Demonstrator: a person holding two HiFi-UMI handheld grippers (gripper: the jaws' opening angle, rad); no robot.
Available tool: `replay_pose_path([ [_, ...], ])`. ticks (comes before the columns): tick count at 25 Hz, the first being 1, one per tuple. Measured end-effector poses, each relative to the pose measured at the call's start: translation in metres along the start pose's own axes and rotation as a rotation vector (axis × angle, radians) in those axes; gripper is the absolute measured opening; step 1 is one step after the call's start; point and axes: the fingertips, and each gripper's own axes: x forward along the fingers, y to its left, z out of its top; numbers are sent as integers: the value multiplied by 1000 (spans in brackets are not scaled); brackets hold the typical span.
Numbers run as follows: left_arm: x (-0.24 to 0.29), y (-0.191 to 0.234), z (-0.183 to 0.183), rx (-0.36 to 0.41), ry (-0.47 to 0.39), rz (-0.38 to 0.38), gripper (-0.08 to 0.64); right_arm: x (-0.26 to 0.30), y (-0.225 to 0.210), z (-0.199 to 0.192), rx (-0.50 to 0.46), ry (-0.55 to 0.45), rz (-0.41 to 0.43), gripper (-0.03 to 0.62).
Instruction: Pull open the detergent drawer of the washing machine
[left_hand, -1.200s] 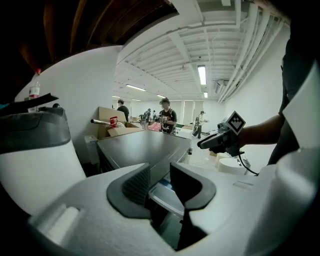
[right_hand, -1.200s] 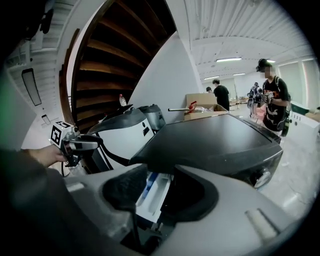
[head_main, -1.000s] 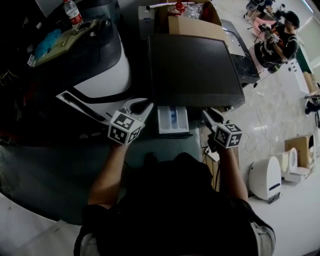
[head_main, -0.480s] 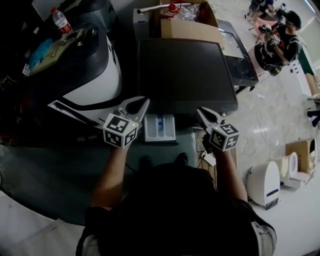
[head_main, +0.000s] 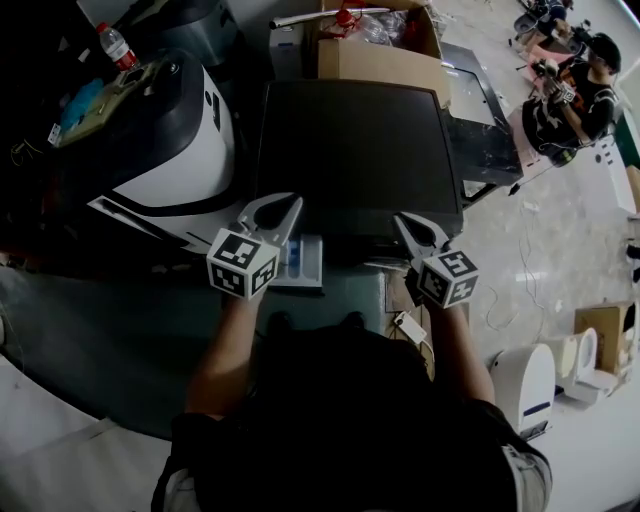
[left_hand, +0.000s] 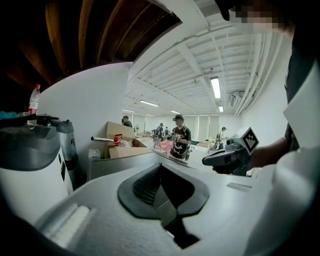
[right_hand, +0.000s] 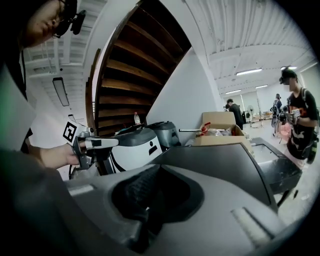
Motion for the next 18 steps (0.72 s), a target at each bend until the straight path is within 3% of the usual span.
replay_pose_path([
  [8, 11, -17, 9, -12, -9, 32, 12, -5, -4, 27, -57, -81, 48, 2],
  [18, -7, 13, 23, -1, -26, 42, 12, 9, 31, 45, -101, -103, 63, 2],
])
